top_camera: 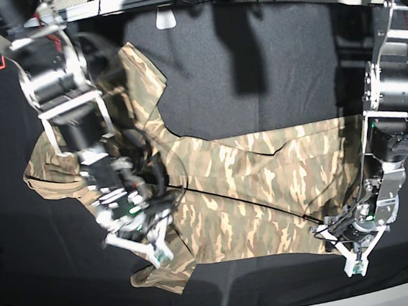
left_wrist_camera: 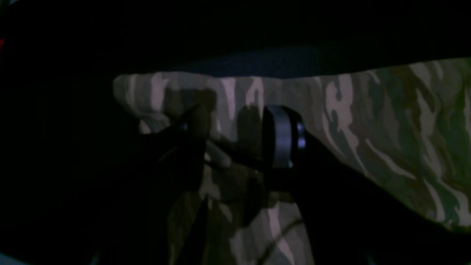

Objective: Layout the t-shirt on the table in an organized manner, then fold the t-shirt properly
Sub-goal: 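Reach the right gripper to the shirt's collar side and grasp it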

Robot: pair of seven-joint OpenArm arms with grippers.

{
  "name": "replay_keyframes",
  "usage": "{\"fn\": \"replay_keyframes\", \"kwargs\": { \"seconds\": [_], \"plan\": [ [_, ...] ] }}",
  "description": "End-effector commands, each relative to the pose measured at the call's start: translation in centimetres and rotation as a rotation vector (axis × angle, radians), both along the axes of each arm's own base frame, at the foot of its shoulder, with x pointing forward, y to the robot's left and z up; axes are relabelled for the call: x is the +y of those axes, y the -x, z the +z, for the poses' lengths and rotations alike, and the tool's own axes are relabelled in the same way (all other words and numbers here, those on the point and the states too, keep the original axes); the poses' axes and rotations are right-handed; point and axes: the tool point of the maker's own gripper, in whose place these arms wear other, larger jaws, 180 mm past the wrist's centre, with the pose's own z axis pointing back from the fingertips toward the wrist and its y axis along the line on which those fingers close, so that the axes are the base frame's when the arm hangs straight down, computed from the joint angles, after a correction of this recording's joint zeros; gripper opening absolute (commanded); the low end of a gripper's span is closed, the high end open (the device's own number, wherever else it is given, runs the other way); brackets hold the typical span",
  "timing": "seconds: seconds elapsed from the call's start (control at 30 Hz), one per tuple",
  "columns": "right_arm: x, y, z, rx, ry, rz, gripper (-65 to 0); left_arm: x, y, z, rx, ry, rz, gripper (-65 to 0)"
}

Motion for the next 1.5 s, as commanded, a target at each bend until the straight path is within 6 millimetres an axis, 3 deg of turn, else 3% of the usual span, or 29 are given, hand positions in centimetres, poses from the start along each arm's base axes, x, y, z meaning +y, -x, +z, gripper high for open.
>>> {"fn": "replay_keyframes", "kwargs": {
  "seconds": [0.0, 0.2, 0.43, 0.8, 0.87, 0.97, 1.27, 1.47],
  "plan": [
    [-0.3, -2.1, 2.6, -0.074, -0.003, -0.005, -41.4, 0.2, -1.8, 3.4, -0.082, 0.007, 0.007, -41.8],
    [-1.8, -2.1, 2.5, -0.081, 0.060, -0.035, -41.7, 0.3, -1.8, 3.4, -0.082, 0.007, 0.007, -41.8],
    [-2.1, -2.1, 2.5, -0.081, 0.065, -0.043, -57.3, 0.3, -1.8, 3.4, -0.082, 0.007, 0.007, -41.8],
    [1.6, -2.7, 3.8, -0.088, 0.016, 0.043, -55.8, 0.2, -1.9, 3.5, -0.090, 0.008, 0.006, -41.8],
    [2.2, -2.6, 3.7, -0.081, 0.010, 0.061, -50.4, 0.2, -1.9, 3.5, -0.090, 0.008, 0.007, -41.8],
    [2.3, -2.3, 3.3, -0.068, 0.010, 0.076, -42.2, 0.2, -1.9, 3.5, -0.089, 0.008, 0.007, -41.8],
    [1.6, -1.8, 2.7, -0.036, 0.023, 0.061, -41.9, 0.2, -1.7, 3.3, -0.085, 0.008, 0.006, -41.8],
    [1.0, -1.0, 0.7, 0.012, 0.026, 0.050, -41.9, 0.2, -1.7, 3.3, -0.085, 0.008, 0.007, -41.8]
  ]
}}
